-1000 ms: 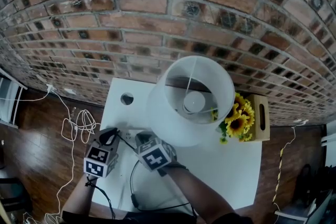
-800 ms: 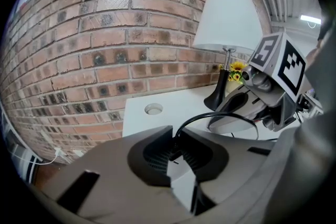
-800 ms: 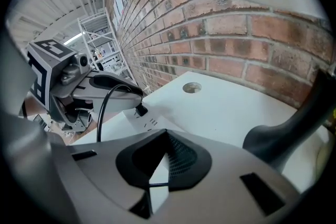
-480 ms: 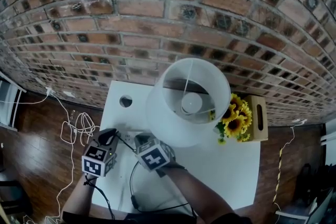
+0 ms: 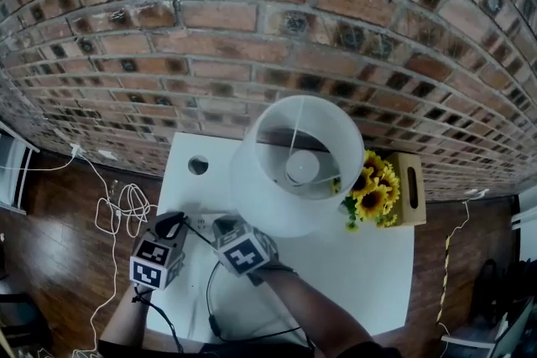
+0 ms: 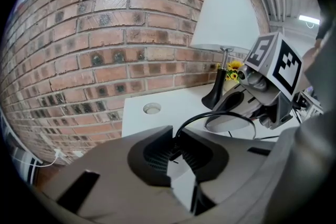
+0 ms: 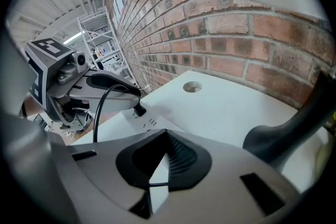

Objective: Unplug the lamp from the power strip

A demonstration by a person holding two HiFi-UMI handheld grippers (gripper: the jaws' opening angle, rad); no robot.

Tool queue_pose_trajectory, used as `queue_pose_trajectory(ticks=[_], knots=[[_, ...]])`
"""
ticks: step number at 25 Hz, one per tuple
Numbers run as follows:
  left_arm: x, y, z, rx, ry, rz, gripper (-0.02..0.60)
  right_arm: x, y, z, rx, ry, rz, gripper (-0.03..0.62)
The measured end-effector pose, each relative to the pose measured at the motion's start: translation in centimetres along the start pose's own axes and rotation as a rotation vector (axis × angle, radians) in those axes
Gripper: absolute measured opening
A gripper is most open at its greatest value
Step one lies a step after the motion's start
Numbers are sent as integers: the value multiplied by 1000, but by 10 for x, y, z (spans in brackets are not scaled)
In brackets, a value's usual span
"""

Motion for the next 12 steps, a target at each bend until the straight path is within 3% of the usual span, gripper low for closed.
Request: queue_pose_trajectory(ticks=[12], knots=[[1, 0, 3, 35, -18, -14, 48, 0, 1, 1, 1, -4, 4, 2]])
Point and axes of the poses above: the fingertips, and each gripper's own axes: x backward along the fingers, z to its left, y out of its top, the point moved 9 cm from there along x, backward along the fingers, and after that the axes turned 10 degrees about -x, right-handed, at the moved point
